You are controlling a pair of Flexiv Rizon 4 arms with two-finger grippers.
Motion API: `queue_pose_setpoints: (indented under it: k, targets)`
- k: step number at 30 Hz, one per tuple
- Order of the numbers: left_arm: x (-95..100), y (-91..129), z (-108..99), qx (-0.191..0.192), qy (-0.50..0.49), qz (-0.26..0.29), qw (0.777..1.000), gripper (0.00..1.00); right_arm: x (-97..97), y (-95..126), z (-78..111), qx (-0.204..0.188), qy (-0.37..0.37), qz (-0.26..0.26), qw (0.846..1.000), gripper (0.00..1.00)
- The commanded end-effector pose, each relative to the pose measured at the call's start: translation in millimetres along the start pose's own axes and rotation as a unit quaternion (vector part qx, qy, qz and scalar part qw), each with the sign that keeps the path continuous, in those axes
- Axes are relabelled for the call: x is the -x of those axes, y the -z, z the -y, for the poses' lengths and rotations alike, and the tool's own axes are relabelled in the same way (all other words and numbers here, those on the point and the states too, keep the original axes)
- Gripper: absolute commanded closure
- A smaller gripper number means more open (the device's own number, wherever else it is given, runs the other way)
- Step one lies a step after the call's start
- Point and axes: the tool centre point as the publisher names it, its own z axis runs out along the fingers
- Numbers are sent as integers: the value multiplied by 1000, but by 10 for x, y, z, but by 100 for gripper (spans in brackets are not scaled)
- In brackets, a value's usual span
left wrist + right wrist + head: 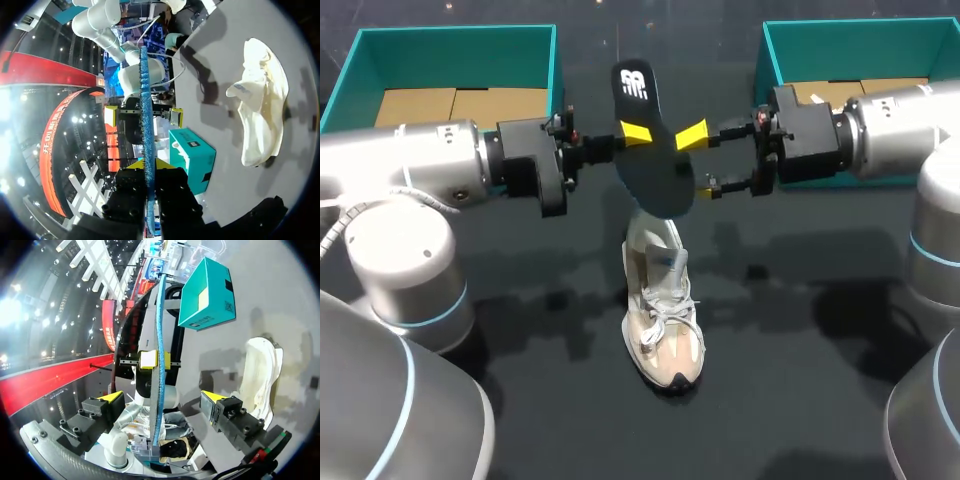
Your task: Take the shoe out of the shoebox, open the shoe tongue, remove and reinsert the insole, then place the shoe into the shoebox
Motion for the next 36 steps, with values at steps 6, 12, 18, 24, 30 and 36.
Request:
queue_pose_setpoints:
  k: [6,12,18,24,30,36]
  targets:
    - [-29,-78,-51,-7,-7,3,1000,100,2,-177,-89,-14,4,-6,1000,20]
    - [-34,-82,-40,-13,-9,6,1000,100,21,-211,-103,-20,0,-8,1000,46]
    - [-32,-81,-39,-11,-13,9,1000,100,36,-236,-110,-24,-1,-11,1000,58]
    - [-33,-89,-38,-10,-16,12,1000,100,47,-282,-102,-28,-2,-15,999,60]
    - [-33,-95,-29,-11,-19,13,1000,100,46,-309,-88,-28,-2,-17,999,65]
    - [-36,-106,-27,-10,-19,14,1000,100,39,-322,-83,-29,-1,-17,999,100]
